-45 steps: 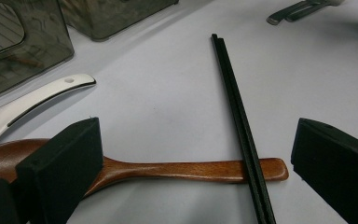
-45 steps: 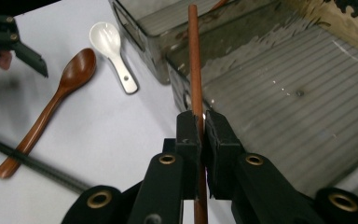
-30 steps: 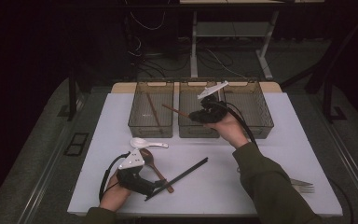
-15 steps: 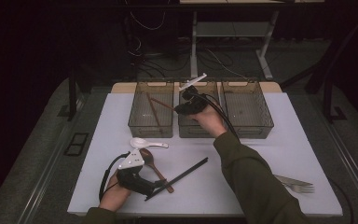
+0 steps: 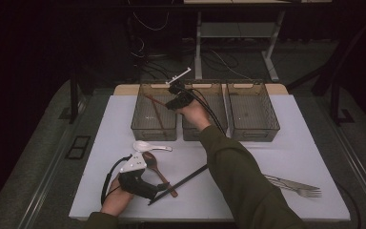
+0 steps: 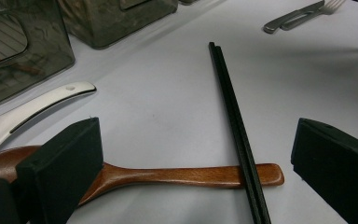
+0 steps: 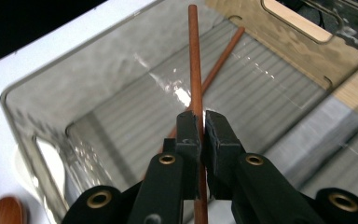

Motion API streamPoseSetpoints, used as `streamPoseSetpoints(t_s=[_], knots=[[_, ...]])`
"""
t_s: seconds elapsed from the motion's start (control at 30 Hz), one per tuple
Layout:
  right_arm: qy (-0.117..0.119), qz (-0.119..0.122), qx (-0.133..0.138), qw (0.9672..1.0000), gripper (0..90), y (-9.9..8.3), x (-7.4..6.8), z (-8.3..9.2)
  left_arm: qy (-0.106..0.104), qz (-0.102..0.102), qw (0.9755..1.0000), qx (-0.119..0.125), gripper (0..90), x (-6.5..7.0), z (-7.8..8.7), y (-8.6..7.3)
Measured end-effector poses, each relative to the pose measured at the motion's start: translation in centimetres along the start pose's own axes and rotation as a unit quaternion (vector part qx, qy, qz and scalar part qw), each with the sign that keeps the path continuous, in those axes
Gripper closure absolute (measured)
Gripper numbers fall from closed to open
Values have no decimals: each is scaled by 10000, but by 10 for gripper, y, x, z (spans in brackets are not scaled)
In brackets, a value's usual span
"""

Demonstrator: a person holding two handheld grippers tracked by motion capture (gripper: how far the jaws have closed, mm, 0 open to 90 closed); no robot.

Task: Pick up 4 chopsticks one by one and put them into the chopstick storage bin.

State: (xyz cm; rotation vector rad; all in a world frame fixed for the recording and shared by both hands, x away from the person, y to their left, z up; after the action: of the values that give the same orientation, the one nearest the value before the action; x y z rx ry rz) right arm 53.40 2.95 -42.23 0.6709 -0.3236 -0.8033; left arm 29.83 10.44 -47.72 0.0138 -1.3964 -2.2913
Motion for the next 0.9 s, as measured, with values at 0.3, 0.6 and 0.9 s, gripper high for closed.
streamPoseSetpoints(t_s=[0.3,0.6,0.9], knots=[[-201,78,-253,9994,845,13,-12,-24,-47,-16,10000,8,12,1,0,0],[-224,200,-137,9995,659,18,-12,-24,-53,-8,10000,-1,12,0,0,0],[24,-8,64,10000,495,19,-5,-5,-37,-12,10000,-3,12,0,0,0]])
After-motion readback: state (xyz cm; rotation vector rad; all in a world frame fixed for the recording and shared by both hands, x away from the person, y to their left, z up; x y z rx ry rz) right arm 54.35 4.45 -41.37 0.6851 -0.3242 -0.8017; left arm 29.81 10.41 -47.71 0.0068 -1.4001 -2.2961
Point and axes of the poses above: each handheld gripper's, and its own axes: z roughly backward along the jaws, y roughly out of its top, x roughly to its right, the point moved 8 cm from there along -z, roughly forward along the jaws, and after that the axes turned 11 degrees about -y, right-handed, at the moved point
